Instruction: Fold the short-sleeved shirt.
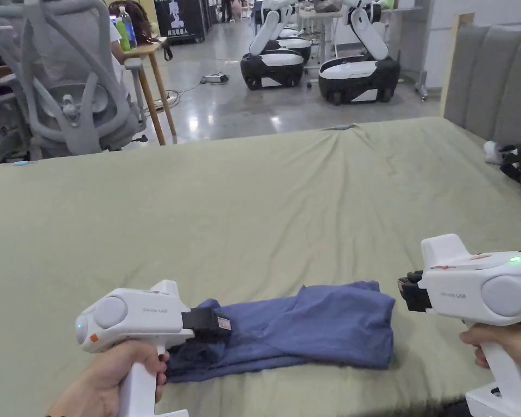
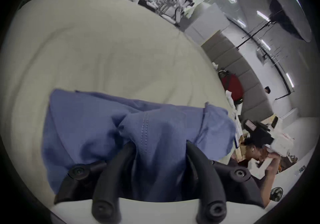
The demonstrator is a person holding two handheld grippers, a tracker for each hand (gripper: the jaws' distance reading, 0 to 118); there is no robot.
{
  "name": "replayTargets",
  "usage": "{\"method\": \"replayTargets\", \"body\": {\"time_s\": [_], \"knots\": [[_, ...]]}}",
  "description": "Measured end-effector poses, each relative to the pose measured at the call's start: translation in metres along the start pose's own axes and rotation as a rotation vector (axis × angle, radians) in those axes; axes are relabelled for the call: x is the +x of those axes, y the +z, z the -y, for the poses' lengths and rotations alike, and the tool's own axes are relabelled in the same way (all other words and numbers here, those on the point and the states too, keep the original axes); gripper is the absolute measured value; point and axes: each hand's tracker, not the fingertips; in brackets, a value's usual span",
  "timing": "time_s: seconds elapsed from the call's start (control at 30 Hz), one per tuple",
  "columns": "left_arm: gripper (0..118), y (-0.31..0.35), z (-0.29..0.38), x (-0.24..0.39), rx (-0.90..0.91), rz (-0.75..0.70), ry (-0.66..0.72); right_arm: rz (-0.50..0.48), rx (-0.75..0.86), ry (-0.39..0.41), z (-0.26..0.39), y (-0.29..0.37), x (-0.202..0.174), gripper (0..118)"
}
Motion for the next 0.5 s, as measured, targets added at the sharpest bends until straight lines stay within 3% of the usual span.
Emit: {"method": "replayTargets", "body": {"time_s": [0.07, 0.13, 0.27, 0.37, 0.47, 0.5], "knots": [[33, 0.001, -0.004, -0.008, 0.040, 0.022, 0.029, 0.008, -0.004, -0.007, 0.003, 0.001, 0.004, 0], [51, 0.004, -0.006, -0.007, 0.036, 0.061, 0.035, 0.003, -0.013, -0.017, 0.004, -0.004, 0.008, 0], [118, 0.037, -0.013, 0.011, 0.128, 0.076, -0.011, -0.005, -0.016, -0.023, 0.004, -0.005, 0.003, 0], [118, 0.076, -0.016, 0.008, 0.292, 0.148, 0.011, -0.017, -0.018, -0.013, 0.003, -0.005, -0.002, 0], [116, 0.103, -0.018, -0.012, 0.296, 0.182, 0.028, -0.027, -0.014, -0.001, 0.001, -0.008, -0.006, 0], [101, 0.110, -0.013, -0.011, 0.277, 0.178, 0.017, -0.030, -0.010, -0.002, 0.001, -0.008, -0.008, 0]]}}
